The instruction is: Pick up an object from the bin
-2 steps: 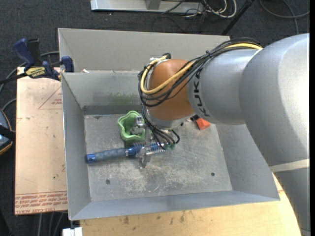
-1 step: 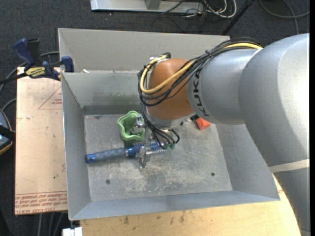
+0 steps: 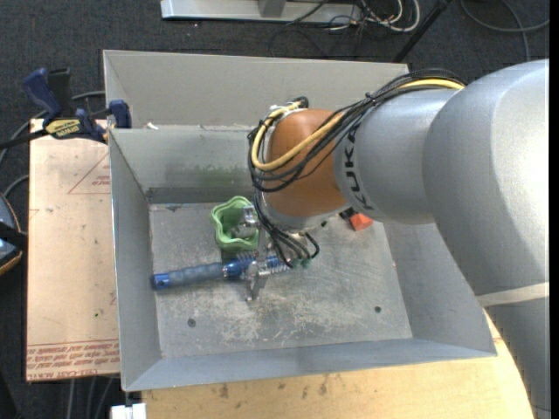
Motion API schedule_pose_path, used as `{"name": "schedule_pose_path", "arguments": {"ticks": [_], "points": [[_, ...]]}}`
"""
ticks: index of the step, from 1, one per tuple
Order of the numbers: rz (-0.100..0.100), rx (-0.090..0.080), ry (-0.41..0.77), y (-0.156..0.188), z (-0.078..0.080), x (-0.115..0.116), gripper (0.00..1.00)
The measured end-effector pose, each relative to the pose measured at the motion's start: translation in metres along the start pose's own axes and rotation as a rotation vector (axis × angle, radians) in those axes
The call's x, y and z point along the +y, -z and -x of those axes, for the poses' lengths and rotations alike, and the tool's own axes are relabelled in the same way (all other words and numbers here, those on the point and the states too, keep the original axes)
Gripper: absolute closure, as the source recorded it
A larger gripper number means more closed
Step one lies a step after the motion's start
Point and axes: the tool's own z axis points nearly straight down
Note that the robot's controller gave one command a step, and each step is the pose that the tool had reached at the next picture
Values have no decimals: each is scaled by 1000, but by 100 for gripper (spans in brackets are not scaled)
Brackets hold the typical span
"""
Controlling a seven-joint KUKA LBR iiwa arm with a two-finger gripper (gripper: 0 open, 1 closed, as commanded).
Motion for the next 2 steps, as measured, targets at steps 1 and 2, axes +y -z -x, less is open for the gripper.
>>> {"name": "schedule_pose_path", "arguments": {"ticks": [1, 2], "points": [[-2, 4, -3, 1, 0, -2, 100], [-5, 11, -3, 77, 3, -1, 100]]}}
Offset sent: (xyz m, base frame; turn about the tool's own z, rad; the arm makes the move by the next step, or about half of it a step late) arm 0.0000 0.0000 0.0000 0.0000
